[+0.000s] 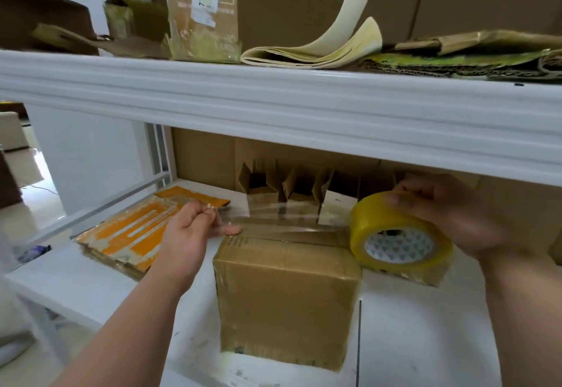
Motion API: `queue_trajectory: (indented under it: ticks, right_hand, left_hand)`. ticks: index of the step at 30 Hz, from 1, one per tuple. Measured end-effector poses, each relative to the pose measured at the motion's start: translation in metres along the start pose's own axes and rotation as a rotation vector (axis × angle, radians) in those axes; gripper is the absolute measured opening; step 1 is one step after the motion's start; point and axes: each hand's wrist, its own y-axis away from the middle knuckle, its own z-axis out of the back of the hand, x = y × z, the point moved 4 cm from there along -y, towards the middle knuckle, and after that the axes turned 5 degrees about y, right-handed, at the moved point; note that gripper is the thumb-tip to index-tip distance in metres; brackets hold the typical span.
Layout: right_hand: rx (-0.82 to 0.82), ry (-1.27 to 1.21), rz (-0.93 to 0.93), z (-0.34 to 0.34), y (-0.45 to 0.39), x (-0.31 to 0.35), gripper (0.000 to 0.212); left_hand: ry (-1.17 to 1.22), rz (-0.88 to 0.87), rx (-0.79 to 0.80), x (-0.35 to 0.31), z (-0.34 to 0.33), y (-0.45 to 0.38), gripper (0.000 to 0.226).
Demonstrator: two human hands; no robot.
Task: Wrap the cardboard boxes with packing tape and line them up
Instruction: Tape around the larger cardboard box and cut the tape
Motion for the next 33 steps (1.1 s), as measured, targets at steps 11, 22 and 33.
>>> queue_trajectory:
  ticks: [11, 22, 33]
  right_hand:
    - [0.179, -0.048, -0.056, 0.001, -0.004, -0.017, 0.047]
    - [0.273, 0.146, -0.218, -0.020, -0.005, -0.042, 0.045]
    - [0.297, 0.312, -0.297, -0.039, -0.006, -0.055, 0.037]
  left_hand:
    - [0.147, 0.074, -0.053, 0.012, 0.002, -0.010, 0.023]
    - [0.427, 0.180, -0.060, 0.017, -0.001, -0.013, 0.027]
    - [0.388, 0.228, -0.114, 0.012, -0.003, -0.013, 0.024]
